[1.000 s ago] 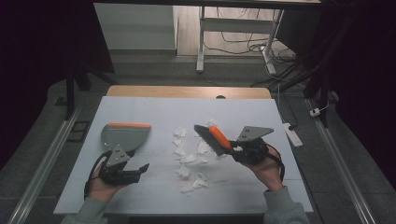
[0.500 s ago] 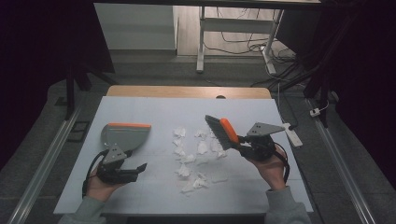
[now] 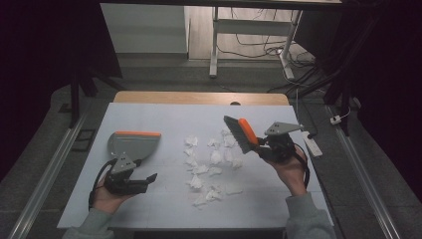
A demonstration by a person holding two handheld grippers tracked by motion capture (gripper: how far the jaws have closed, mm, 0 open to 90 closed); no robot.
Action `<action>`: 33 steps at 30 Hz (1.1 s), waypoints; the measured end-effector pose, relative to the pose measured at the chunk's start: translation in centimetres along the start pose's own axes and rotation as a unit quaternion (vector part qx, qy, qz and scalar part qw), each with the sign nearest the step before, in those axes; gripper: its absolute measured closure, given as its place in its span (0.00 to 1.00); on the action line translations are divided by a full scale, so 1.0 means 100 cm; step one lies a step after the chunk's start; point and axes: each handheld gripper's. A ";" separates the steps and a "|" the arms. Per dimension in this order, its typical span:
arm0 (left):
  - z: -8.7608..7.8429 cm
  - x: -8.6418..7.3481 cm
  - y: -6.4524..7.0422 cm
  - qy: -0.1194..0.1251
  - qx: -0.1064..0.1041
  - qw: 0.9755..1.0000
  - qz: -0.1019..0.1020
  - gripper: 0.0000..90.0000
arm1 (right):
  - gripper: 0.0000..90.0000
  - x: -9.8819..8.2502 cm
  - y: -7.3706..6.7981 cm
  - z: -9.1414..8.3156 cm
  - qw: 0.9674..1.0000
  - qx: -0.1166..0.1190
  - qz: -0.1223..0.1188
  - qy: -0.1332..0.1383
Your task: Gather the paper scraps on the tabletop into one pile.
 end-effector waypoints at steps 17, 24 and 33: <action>0.004 -0.002 -0.002 0.001 -0.014 1.000 -0.007 0.29 | 0.78 0.043 0.051 0.072 0.984 -0.044 0.009 -0.174; 0.007 -0.002 -0.001 -0.001 -0.021 1.000 -0.003 0.29 | 0.78 0.053 0.061 0.099 0.971 -0.079 -0.003 -0.225; 0.007 -0.002 -0.005 0.004 -0.027 1.000 -0.006 0.29 | 0.78 0.072 0.069 0.124 0.966 -0.067 -0.008 -0.248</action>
Point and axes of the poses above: each handheld gripper's, and its own axes: z roughly forward along the jaws, x roughly out of its top, y roughly to its right, and after that the axes turned 11 degrees about -y, right-handed
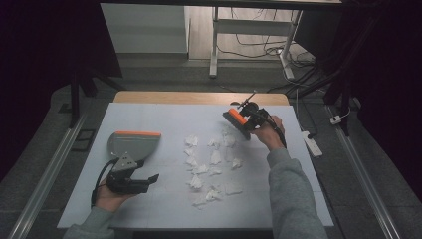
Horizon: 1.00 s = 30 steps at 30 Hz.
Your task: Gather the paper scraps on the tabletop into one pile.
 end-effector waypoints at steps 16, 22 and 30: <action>-0.003 -0.004 -0.001 0.001 0.006 1.000 -0.005 0.29 | 0.78 0.006 -0.047 -0.005 0.993 0.023 -0.112 -0.034; -0.005 -0.005 -0.003 0.006 0.003 1.000 -0.010 0.29 | 0.78 -0.019 -0.066 -0.021 0.989 0.050 -0.137 -0.010; -0.003 -0.005 -0.004 0.002 0.004 1.000 -0.011 0.29 | 0.78 -0.027 -0.043 -0.047 0.993 0.055 -0.074 0.077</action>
Point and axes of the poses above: each handheld gripper's, and its own axes: z roughly forward along the jaws, x roughly out of its top, y roughly to its right, and after that the axes turned 11 degrees about -y, right-handed
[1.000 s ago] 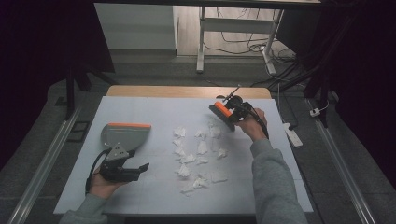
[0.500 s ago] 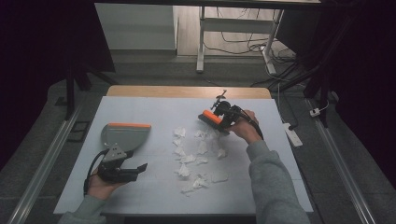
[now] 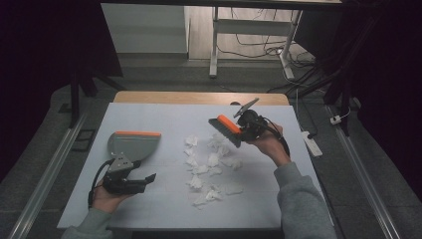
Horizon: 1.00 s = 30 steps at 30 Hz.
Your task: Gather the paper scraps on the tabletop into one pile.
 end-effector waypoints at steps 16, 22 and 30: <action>0.000 -0.001 -0.004 0.001 -0.001 1.000 -0.005 0.29 | 0.78 0.037 0.025 0.044 0.997 -0.051 0.022 -0.051; 0.000 -0.002 -0.007 0.002 0.002 1.000 -0.010 0.29 | 0.78 0.047 0.022 0.056 0.998 -0.022 0.005 -0.063; -0.001 -0.002 -0.005 0.003 0.003 1.000 -0.007 0.29 | 0.78 0.043 -0.013 0.054 0.994 -0.012 -0.066 -0.085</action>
Point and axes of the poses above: each handheld gripper's, and its own axes: z roughly forward along the jaws, x roughly out of its top, y roughly to its right, and after that the axes turned 11 degrees about -y, right-handed
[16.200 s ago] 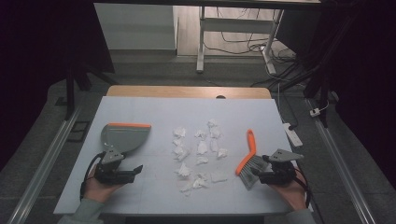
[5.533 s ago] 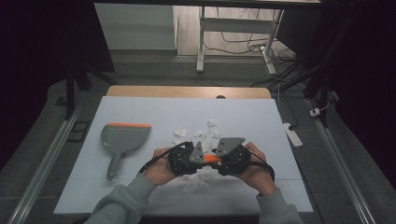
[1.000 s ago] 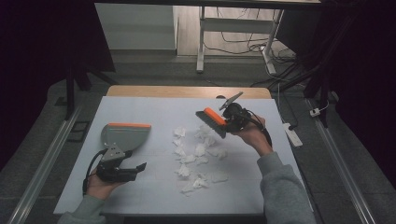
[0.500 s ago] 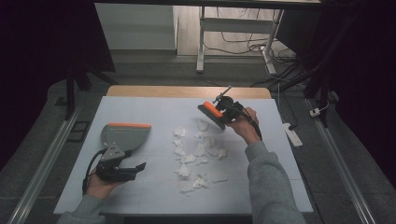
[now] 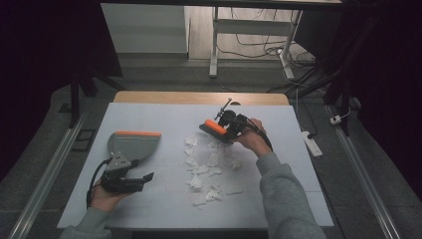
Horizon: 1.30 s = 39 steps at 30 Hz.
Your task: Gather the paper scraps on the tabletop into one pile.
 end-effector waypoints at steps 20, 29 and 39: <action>-0.002 0.000 0.001 0.004 -0.001 1.000 0.000 0.29 | 0.78 -0.027 -0.007 -0.059 0.991 0.001 0.047 0.122; -0.002 0.000 0.000 0.003 -0.001 1.000 0.000 0.29 | 0.78 -0.002 -0.014 -0.057 0.988 0.006 0.054 0.141; -0.001 0.001 0.000 0.004 -0.003 1.000 0.001 0.29 | 0.78 0.054 -0.029 -0.020 0.978 0.084 0.105 0.159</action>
Point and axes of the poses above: each handheld gripper's, and its own axes: z roughly forward along the jaws, x roughly out of its top, y roughly to its right, and after that the axes turned 11 degrees about -y, right-handed
